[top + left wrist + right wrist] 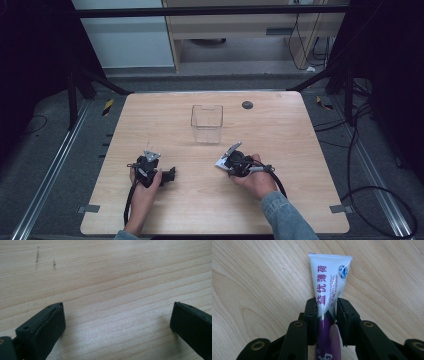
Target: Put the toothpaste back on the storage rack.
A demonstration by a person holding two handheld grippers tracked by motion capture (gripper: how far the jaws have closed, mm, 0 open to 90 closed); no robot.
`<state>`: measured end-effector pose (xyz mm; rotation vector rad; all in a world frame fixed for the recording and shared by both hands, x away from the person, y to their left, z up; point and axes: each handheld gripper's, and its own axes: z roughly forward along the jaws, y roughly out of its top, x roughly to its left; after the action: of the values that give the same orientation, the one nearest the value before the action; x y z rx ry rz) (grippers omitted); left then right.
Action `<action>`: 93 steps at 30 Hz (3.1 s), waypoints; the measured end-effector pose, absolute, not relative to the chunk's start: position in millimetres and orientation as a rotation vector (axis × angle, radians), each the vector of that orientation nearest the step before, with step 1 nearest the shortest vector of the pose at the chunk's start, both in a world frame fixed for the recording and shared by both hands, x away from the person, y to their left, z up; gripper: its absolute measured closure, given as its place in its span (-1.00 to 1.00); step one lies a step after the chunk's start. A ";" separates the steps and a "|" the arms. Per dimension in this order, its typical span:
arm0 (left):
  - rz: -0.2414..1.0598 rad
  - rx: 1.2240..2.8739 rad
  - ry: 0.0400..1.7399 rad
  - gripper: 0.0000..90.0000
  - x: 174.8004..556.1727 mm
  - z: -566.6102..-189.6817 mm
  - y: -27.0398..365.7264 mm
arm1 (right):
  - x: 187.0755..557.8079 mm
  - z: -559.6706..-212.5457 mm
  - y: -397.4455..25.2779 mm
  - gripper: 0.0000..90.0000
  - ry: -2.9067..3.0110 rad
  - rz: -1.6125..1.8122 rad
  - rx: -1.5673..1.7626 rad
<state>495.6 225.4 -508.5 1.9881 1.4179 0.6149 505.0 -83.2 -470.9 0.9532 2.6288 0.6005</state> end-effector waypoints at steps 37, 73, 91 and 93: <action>0.613 1.990 1.414 -1.00 495.7 -508.5 224.9 | 515.1 -463.9 -85.3 0.76 2.666 0.563 1.092; 0.613 1.990 1.415 -1.00 495.7 -508.5 224.9 | 517.5 -397.0 -155.6 0.77 2.332 0.979 1.244; 0.617 1.981 1.428 -1.00 495.4 -508.6 222.6 | 532.7 -366.9 -139.9 0.77 2.158 1.174 1.212; 0.617 1.981 1.427 -1.00 495.4 -508.6 222.6 | 533.6 -363.1 -135.6 0.77 2.143 1.191 1.209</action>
<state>495.4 222.6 -508.6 1.9812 1.4272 0.6172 533.6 -135.6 -363.1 1.2090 2.1426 1.1913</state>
